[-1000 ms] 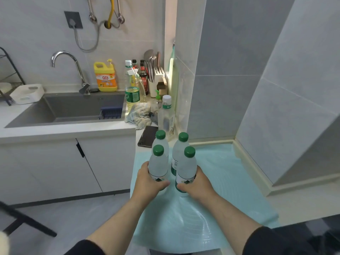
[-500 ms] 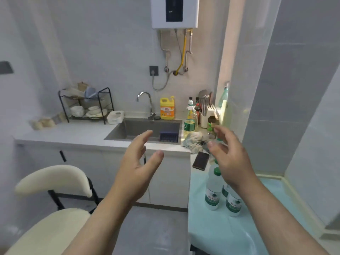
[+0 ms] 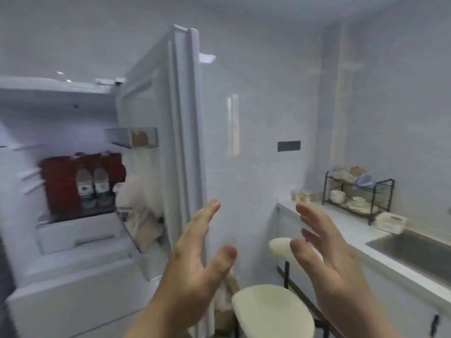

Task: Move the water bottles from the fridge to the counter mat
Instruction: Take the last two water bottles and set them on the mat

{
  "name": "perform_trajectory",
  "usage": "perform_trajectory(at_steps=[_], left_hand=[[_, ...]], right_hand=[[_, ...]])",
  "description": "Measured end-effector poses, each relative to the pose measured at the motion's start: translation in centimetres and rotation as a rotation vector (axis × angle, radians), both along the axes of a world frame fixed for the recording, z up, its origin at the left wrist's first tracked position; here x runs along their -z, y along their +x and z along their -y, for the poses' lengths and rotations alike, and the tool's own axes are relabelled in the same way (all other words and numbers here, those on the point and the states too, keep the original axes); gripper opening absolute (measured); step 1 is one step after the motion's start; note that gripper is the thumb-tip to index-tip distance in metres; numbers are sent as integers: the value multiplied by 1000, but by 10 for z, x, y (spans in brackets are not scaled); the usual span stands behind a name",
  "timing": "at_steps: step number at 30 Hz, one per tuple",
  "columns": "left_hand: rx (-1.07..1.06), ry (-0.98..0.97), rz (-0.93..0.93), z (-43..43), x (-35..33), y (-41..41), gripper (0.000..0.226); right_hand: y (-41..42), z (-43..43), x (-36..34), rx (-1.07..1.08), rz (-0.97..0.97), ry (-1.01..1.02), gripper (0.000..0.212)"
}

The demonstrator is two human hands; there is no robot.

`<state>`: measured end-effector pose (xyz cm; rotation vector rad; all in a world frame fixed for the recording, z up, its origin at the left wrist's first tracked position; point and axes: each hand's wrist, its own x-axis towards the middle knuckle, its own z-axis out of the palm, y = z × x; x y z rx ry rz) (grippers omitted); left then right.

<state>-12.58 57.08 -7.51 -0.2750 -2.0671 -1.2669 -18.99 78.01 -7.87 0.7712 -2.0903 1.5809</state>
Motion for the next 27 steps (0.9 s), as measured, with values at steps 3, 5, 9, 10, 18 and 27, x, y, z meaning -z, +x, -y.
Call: perform_trajectory(at_steps=[3,5,9,10,18,27], left_hand=[[-173,77,-42,75,-4,46,63],[-279,124,-64,120,-7,77,64],[-450,190,-117,204,-3,117,73],[-479,195,-117,224,-3,122,73],[-503,173,-104,403,-9,112,55],[-464,193,-95,553,-4,24,54]], right_hand=[[9,75,-8,-171,-31,-29,53],[15,130,-13,-272,-58,-30,53],[27,233,-17,-422,-44,8,56],[28,258,-17,-446,-34,9,57],[20,457,-23,-460,19,43,73],[-48,607,-26,-415,37,83,50]])
